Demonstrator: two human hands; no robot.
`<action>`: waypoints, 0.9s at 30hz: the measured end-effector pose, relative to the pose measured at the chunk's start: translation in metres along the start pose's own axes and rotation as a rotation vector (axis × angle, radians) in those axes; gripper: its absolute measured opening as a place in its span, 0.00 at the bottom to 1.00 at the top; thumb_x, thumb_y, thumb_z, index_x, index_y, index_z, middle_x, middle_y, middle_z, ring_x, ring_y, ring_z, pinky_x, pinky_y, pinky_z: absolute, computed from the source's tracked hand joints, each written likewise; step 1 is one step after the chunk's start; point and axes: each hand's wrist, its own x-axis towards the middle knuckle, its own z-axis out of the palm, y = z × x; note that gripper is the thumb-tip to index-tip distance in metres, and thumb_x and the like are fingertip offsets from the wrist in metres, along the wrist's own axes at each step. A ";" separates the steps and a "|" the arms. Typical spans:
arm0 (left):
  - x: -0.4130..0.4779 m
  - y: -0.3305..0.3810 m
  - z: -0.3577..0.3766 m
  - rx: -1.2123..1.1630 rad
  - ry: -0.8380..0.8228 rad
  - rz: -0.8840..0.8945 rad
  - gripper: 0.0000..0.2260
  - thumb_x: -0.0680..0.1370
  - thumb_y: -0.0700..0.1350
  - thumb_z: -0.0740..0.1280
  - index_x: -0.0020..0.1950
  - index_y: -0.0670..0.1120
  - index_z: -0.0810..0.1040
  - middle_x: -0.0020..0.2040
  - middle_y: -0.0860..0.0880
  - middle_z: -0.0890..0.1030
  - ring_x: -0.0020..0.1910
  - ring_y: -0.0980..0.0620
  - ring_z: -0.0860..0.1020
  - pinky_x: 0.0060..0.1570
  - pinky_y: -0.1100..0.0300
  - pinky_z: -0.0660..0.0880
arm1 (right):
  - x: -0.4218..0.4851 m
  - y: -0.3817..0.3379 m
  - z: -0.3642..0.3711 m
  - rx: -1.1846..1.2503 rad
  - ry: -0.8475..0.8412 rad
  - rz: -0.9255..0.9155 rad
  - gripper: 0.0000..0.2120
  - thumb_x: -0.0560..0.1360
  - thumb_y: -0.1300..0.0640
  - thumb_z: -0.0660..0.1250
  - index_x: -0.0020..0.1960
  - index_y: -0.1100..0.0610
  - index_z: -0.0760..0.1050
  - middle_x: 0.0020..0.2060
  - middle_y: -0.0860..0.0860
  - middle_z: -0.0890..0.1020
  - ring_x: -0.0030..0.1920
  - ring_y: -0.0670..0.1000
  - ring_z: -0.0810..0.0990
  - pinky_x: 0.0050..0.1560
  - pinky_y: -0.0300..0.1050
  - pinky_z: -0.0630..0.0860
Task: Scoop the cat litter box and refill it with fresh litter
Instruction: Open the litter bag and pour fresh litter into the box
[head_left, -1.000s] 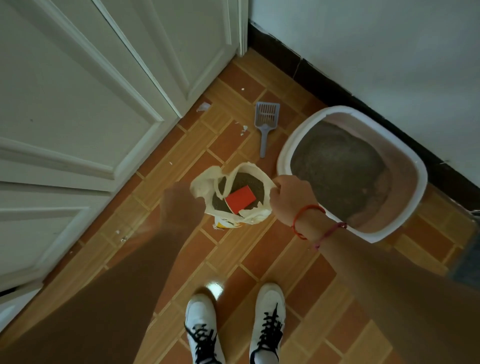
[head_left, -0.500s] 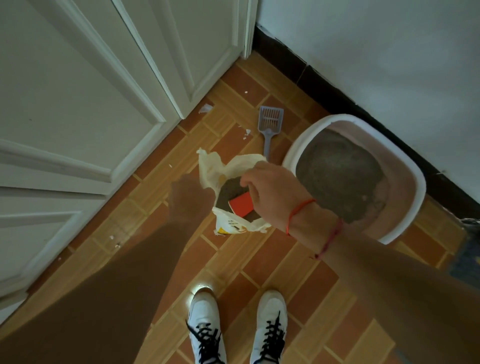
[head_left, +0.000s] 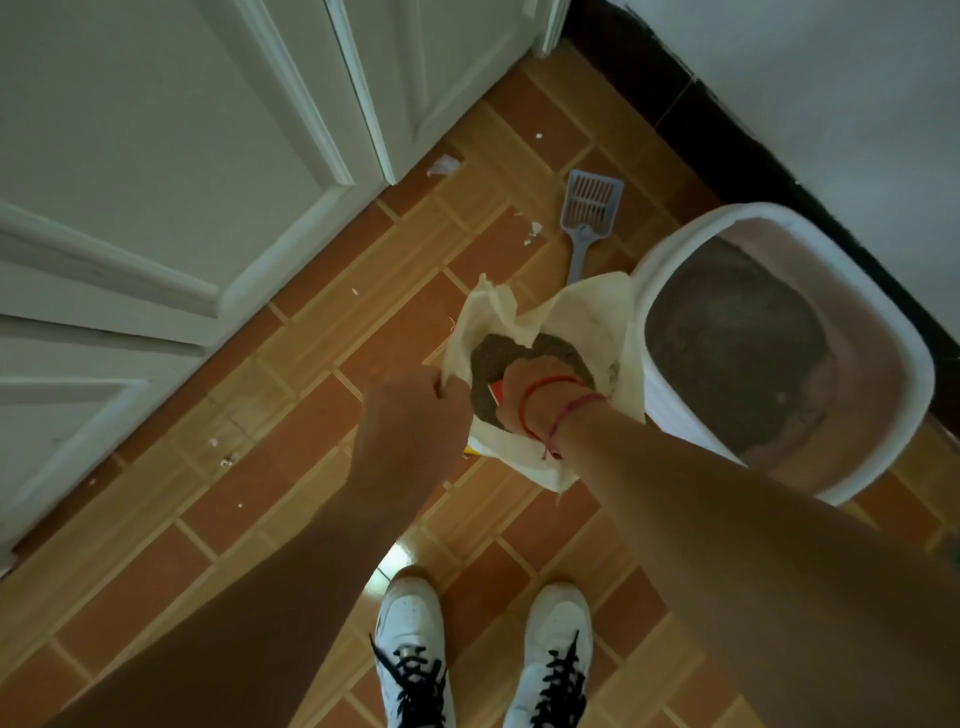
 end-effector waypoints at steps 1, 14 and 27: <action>-0.001 -0.001 0.000 -0.013 -0.010 -0.001 0.15 0.79 0.40 0.62 0.34 0.34 0.73 0.26 0.45 0.69 0.22 0.55 0.64 0.18 0.68 0.60 | 0.006 -0.002 0.008 0.001 0.046 0.018 0.16 0.76 0.49 0.63 0.58 0.57 0.78 0.54 0.54 0.81 0.56 0.58 0.80 0.56 0.52 0.77; -0.004 -0.007 0.008 -0.135 -0.090 0.038 0.15 0.79 0.40 0.62 0.35 0.33 0.75 0.22 0.50 0.65 0.21 0.55 0.62 0.18 0.68 0.58 | 0.020 0.001 0.029 -0.102 0.187 0.082 0.20 0.80 0.44 0.59 0.62 0.57 0.75 0.59 0.55 0.78 0.61 0.56 0.76 0.60 0.48 0.70; -0.005 -0.017 0.004 -0.074 -0.079 0.090 0.18 0.79 0.41 0.62 0.30 0.38 0.71 0.21 0.52 0.64 0.20 0.56 0.66 0.18 0.69 0.61 | 0.029 -0.001 0.022 0.078 0.005 0.062 0.17 0.79 0.54 0.63 0.64 0.63 0.73 0.60 0.59 0.78 0.61 0.60 0.77 0.58 0.50 0.72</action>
